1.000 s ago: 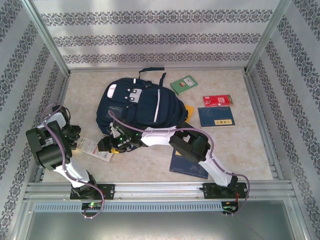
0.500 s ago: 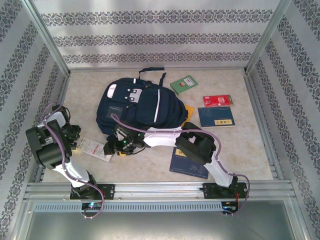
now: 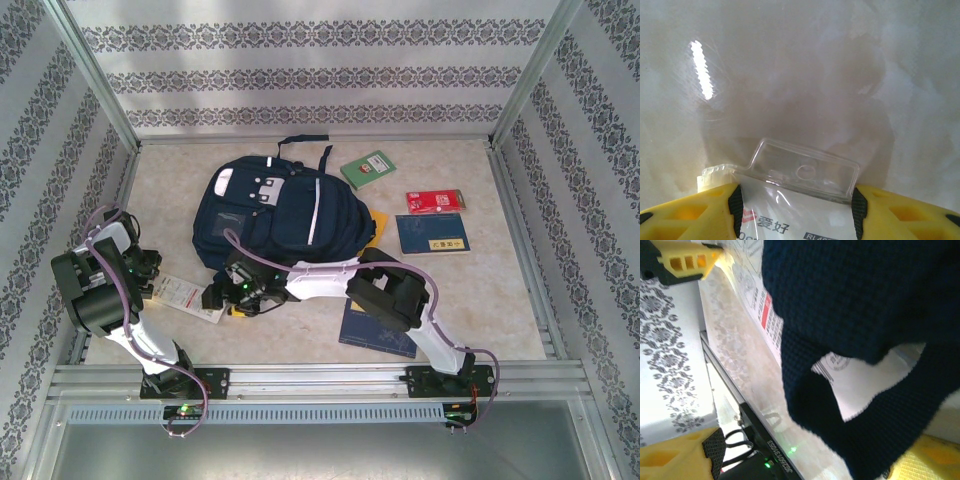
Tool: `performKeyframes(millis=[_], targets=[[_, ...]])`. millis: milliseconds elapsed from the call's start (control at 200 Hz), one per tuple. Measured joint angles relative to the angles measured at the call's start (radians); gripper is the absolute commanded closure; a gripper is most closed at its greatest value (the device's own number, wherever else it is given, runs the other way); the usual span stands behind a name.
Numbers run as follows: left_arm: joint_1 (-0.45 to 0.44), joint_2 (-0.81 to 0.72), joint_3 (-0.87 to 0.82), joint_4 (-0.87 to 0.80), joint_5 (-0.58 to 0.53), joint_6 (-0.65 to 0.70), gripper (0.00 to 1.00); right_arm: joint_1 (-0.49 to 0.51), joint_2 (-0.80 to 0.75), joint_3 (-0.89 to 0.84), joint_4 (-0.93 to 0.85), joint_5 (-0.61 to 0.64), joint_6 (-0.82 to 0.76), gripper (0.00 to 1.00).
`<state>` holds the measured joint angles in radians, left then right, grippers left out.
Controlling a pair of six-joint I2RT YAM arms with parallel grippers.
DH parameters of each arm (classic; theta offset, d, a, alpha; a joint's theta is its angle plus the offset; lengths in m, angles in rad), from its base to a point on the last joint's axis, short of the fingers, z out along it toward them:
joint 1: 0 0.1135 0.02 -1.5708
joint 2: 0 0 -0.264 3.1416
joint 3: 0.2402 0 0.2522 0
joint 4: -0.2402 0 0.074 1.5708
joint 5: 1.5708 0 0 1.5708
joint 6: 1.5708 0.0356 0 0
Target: Pack books, pencil case, and school supplies into a backpack
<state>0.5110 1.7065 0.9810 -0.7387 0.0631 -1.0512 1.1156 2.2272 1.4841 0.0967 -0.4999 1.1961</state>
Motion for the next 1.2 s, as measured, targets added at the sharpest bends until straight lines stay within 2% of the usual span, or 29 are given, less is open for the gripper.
performKeyframes(millis=[180, 380, 490, 605, 670, 769, 964, 1074, 1199], targets=[[0.002, 0.001, 0.001, -0.001, 0.005, 0.0, 0.41, 0.002, 0.006, 0.009, 0.018, 0.039, 0.068, 0.22], [0.002, 0.005, 0.002, -0.001, 0.008, 0.0, 0.42, 0.002, 0.019, 0.009, 0.088, 0.074, 0.134, 0.36], [0.002, 0.005, 0.002, -0.001, 0.008, 0.0, 0.42, 0.002, 0.034, 0.014, 0.119, 0.085, 0.159, 0.51], [0.002, 0.005, 0.002, -0.001, 0.011, 0.0, 0.42, 0.002, 0.041, 0.025, 0.124, 0.099, 0.164, 0.81], [0.005, 0.003, 0.002, -0.001, 0.012, -0.001, 0.4, 0.001, 0.041, 0.025, 0.133, 0.099, 0.167, 0.9], [0.008, 0.001, 0.001, -0.001, 0.019, -0.004, 0.33, -0.001, 0.026, 0.008, 0.174, 0.095, 0.17, 0.9], [0.008, -0.022, 0.001, 0.009, 0.064, -0.012, 0.14, 0.002, -0.014, -0.051, 0.241, 0.108, 0.162, 0.9], [0.007, -0.074, 0.0, 0.004, 0.103, -0.021, 0.11, 0.001, -0.073, -0.112, 0.222, 0.119, 0.139, 0.92], [-0.001, -0.213, 0.013, -0.025, 0.114, -0.027, 0.09, 0.001, -0.169, -0.178, 0.173, 0.13, 0.09, 0.97]])
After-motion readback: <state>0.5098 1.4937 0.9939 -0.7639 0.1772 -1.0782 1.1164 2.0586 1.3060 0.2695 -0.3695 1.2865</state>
